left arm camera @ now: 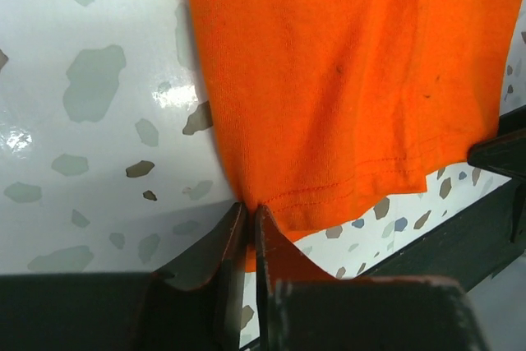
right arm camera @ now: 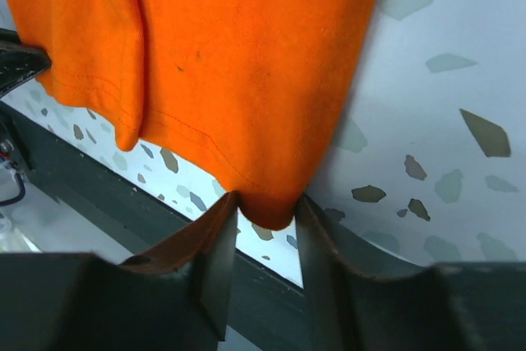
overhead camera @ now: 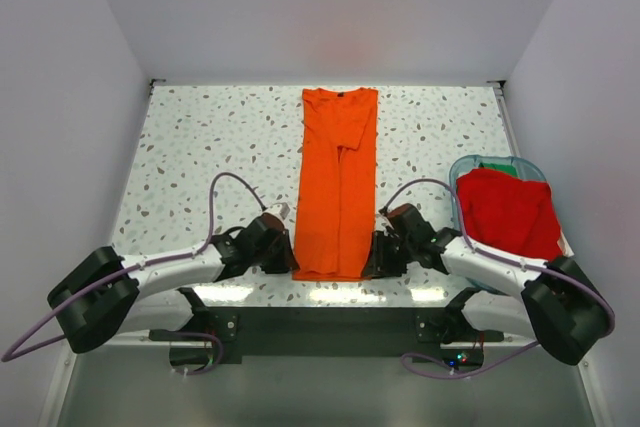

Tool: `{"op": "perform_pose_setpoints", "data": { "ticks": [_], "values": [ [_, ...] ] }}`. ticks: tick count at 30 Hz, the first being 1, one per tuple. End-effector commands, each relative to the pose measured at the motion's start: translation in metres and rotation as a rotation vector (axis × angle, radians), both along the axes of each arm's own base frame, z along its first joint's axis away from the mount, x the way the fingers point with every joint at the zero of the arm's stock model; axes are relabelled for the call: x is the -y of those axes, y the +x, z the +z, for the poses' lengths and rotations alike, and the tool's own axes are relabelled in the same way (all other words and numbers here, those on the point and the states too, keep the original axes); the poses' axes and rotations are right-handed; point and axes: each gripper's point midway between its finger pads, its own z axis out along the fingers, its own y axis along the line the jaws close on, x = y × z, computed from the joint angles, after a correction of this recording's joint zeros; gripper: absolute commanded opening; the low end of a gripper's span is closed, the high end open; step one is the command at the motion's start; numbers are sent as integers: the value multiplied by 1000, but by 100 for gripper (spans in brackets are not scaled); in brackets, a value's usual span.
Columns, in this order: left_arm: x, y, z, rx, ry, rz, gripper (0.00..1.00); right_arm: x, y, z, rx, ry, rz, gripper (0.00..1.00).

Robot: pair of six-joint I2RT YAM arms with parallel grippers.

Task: Fold and stack the t-shirts
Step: Fold the tshirt

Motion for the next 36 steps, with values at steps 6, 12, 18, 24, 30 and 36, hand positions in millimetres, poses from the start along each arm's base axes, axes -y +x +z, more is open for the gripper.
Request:
{"op": "perform_pose_setpoints", "data": {
  "ticks": [6, 12, 18, 24, 30, 36],
  "values": [
    [-10, -22, -11, -63, -1, -10, 0, 31, -37, -33, -120, -114, -15, 10],
    [-13, -31, -8, -74, -30, -8, 0, 38, -43, -24, -101, -92, -44, 4],
    [-1, -25, 13, -38, -93, -21, 0, 27, -37, 0, -54, -19, -33, 7],
    [24, 3, 57, 54, -151, -21, 0, 15, 5, 47, 113, -13, -58, 7],
    [48, 54, 96, 145, -152, 25, 0, -4, 64, 86, 269, -41, -106, 6],
    [54, 121, 117, 199, -185, 153, 0, -18, 138, 100, 354, -109, -189, 4]
  ]
}}
